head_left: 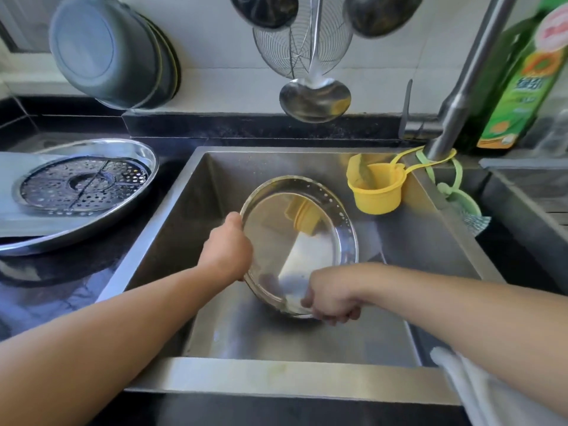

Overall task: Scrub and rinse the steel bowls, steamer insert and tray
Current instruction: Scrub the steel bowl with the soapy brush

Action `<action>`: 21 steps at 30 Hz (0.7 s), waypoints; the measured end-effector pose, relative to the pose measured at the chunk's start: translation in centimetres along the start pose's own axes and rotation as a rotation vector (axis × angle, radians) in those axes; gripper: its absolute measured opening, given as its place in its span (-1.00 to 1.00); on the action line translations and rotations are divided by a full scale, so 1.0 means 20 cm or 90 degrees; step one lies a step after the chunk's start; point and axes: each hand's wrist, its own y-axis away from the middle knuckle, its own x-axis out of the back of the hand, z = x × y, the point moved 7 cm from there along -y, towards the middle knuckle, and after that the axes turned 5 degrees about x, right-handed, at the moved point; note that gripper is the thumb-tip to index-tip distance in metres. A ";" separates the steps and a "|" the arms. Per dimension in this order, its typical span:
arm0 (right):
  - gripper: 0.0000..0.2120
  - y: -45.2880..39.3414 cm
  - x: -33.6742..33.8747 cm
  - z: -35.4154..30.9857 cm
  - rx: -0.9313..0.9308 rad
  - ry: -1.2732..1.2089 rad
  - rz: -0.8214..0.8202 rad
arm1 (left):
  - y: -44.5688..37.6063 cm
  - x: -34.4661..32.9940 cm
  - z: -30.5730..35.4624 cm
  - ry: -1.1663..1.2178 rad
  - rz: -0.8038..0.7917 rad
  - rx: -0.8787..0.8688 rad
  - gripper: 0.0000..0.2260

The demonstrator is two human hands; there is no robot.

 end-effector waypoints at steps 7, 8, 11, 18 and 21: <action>-0.81 -0.04 0.00 0.02 -0.002 -0.073 -0.005 | 0.00 0.04 0.05 -0.052 0.084 -0.079 -0.83; -0.83 -0.04 0.02 -0.06 0.050 -0.235 0.033 | 0.01 0.04 0.06 -0.057 0.100 -0.092 -0.80; -0.84 -0.03 0.06 -0.11 0.143 -0.380 0.058 | 0.01 0.06 0.06 -0.053 0.133 -0.114 -0.78; -0.89 0.01 0.13 0.21 -0.093 0.116 0.153 | -0.03 0.08 0.05 -0.051 0.150 -0.117 -0.76; -0.68 -0.06 0.02 0.06 0.003 -0.021 0.035 | -0.02 0.10 0.06 -0.045 0.157 -0.110 -0.74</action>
